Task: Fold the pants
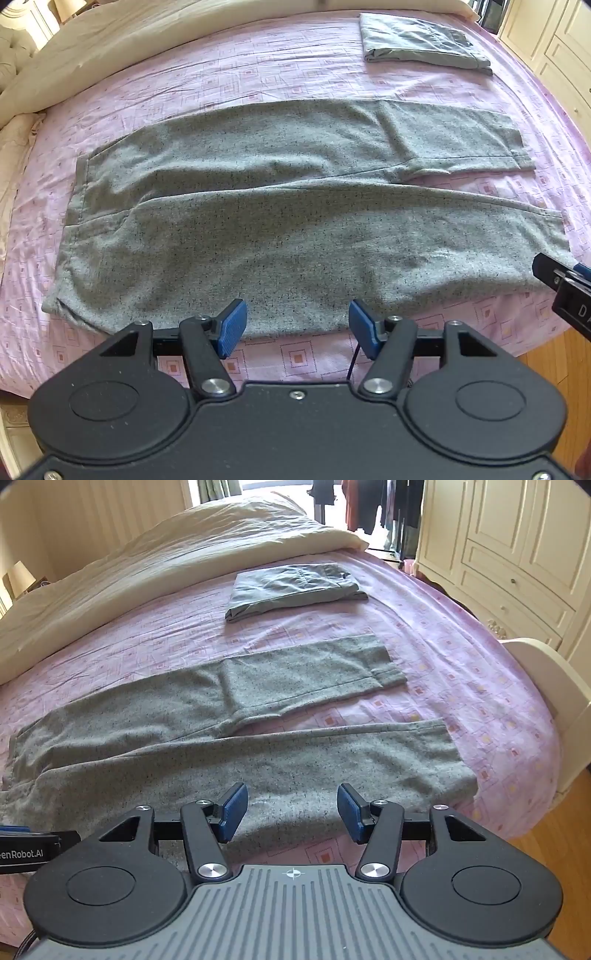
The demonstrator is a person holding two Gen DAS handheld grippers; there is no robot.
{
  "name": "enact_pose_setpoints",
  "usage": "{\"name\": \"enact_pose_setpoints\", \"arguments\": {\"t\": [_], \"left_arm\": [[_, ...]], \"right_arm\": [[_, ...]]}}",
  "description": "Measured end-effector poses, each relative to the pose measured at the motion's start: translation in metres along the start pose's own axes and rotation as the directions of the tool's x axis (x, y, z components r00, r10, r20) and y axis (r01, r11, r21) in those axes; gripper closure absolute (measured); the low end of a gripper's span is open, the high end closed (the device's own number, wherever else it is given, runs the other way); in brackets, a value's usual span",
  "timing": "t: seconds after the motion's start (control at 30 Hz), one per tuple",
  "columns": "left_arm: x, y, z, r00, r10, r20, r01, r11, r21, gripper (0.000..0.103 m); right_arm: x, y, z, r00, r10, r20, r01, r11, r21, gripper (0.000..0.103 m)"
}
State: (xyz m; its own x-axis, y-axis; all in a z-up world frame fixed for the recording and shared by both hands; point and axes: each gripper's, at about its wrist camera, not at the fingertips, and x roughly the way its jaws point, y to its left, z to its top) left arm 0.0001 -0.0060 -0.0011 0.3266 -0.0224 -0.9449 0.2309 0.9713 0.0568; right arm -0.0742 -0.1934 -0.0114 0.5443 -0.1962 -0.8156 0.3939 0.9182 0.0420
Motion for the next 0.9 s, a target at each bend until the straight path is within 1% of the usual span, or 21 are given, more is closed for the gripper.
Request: {"name": "enact_pose_setpoints", "arguments": {"t": [0.17, 0.9], "left_arm": [[0.001, 0.002, -0.001, 1.0, 0.008, -0.005, -0.009, 1.0, -0.006, 0.038], [0.0, 0.007, -0.005, 1.0, 0.004, -0.002, -0.004, 1.0, -0.022, 0.038]], "right_arm": [[0.0, 0.001, -0.001, 1.0, 0.001, -0.003, -0.001, 1.0, -0.006, 0.051], [0.0, 0.01, -0.006, 1.0, 0.01, -0.017, -0.011, 1.0, -0.024, 0.051]]}}
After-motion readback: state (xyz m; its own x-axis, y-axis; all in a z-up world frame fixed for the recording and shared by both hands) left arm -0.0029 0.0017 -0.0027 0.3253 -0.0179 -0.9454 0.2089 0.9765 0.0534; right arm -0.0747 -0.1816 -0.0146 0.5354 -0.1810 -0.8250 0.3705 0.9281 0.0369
